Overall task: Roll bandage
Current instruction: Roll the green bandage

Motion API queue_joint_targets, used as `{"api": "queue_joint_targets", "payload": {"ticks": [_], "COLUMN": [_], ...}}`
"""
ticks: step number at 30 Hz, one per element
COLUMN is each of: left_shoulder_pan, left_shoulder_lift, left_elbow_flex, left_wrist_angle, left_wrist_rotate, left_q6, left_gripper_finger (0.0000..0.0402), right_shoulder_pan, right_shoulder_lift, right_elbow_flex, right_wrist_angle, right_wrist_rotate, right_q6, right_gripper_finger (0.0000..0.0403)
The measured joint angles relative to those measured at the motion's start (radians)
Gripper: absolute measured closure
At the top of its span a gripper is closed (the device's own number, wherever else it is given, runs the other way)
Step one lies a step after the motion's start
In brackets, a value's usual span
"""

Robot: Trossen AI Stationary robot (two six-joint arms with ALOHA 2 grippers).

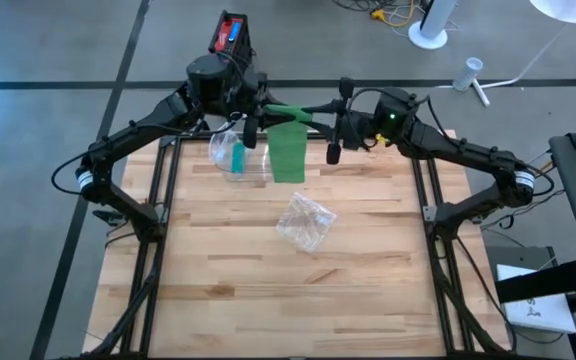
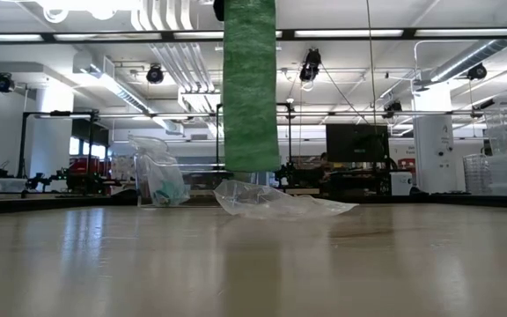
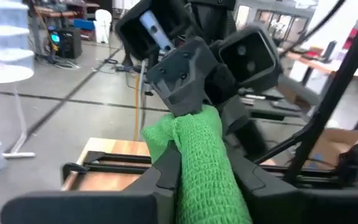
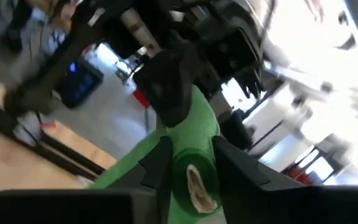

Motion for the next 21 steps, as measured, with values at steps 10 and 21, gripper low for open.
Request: {"api": "queue_joint_targets", "payload": {"ticks": [10,21], "left_shoulder_pan": [-0.010,-0.039], "left_shoulder_lift": [-0.004,-0.004], "left_elbow_flex": [0.004,0.004], "left_wrist_angle": [0.013,-0.002], "left_wrist_rotate": [-0.022,-0.019], "left_q6": [0.255,0.370], "left_gripper_finger": [0.0348,0.0349], "right_shoulder_pan": [-0.028,-0.042], "right_shoulder_lift": [-0.002,0.007], "right_elbow_flex": [0.064,0.087], "right_wrist_angle": [-0.041,-0.152], "right_wrist_rotate": [-0.021,-0.125], "right_q6": [0.610,0.551], "right_gripper_finger": [0.0191,0.0180]}}
